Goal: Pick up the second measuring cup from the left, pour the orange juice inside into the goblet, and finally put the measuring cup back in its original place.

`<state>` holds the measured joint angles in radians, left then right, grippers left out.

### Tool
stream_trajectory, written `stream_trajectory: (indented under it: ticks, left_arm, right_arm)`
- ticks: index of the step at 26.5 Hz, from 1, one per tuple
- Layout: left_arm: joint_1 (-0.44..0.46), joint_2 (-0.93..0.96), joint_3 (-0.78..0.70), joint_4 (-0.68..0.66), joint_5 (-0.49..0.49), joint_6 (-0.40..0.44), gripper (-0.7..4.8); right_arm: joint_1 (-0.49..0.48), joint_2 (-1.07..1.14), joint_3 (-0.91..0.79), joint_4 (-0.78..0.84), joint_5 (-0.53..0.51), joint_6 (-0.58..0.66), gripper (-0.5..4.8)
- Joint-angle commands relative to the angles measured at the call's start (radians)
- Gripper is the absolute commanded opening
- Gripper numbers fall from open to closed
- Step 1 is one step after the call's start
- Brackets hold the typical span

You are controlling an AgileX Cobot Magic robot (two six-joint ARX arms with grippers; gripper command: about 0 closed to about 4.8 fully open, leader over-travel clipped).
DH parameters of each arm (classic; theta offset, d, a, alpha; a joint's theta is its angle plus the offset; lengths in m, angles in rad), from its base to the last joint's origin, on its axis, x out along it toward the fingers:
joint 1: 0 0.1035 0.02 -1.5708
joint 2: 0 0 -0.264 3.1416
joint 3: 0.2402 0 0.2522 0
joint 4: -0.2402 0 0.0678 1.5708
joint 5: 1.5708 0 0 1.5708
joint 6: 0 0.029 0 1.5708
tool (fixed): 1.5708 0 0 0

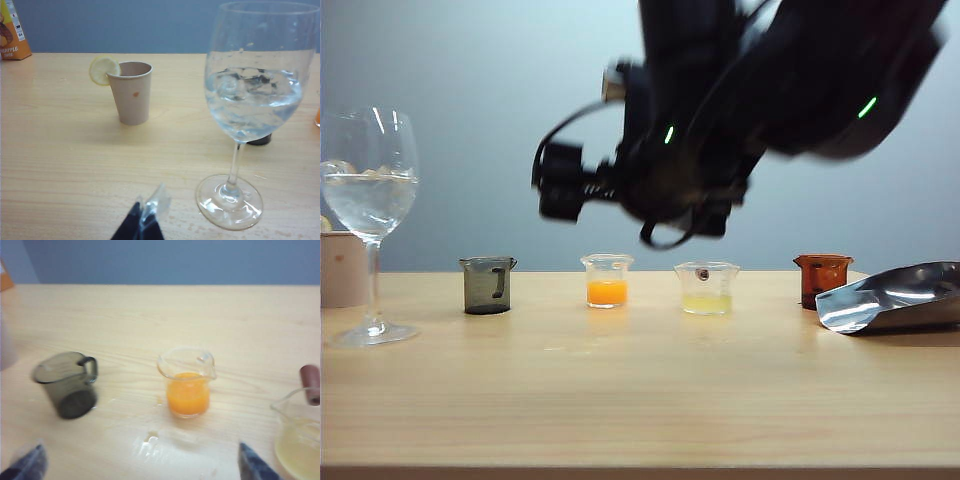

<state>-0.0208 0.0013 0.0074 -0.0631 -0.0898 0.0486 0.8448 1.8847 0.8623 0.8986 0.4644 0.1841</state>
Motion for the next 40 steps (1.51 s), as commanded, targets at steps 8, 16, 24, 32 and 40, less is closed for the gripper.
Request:
stream_trajectory:
  ticks: [8,16,24,32,40]
  left_arm:
    - [-0.001,0.0,0.002,0.016,0.004,-0.003,-0.04]
    - [0.0,0.0,0.002,0.016,0.004,-0.003,-0.04]
    - [0.0,0.0,0.002,0.015,0.004,-0.003,-0.04]
    - [0.0,0.0,0.002,0.015,0.004,-0.003,-0.04]
    - [0.0,0.0,0.002,0.015,0.004,-0.003,-0.04]
  right_arm:
    - [-0.054,0.323,0.433,-0.189,-0.019,0.147,4.79]
    - [-0.087,0.381,0.53,-0.283,0.008,0.164,4.79]
    - [-0.11,0.418,0.583,-0.303,0.013,0.164,4.79]
    - [-0.132,0.5,0.713,-0.383,0.013,0.164,4.79]
    - [-0.151,0.546,0.781,-0.435,0.031,0.167,4.79]
